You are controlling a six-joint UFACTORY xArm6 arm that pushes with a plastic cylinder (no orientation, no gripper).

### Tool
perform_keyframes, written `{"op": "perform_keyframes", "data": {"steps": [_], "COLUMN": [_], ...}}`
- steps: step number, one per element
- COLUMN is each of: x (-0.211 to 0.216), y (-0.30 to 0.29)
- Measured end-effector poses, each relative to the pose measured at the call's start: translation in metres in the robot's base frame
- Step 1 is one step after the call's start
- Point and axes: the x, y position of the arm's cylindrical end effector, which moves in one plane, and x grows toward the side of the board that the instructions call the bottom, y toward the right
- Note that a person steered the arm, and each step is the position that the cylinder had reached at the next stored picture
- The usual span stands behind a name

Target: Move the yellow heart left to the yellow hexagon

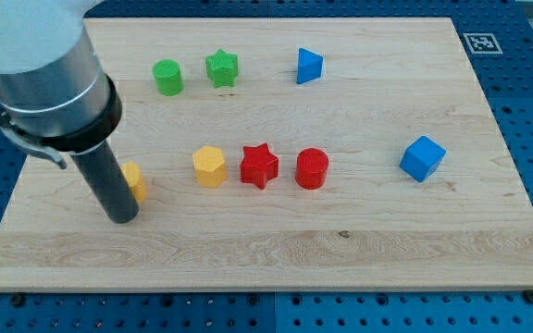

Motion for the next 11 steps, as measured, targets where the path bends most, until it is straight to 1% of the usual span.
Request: {"op": "perform_keyframes", "data": {"steps": [2,3,4,5,6,7,9,10,11], "x": [-0.035,-0.024,-0.019,-0.051,-0.072,-0.072,-0.072,-0.071,-0.068], "y": [0.0,-0.007,-0.049,-0.064,-0.068,-0.069,-0.012,0.005,-0.019]}}
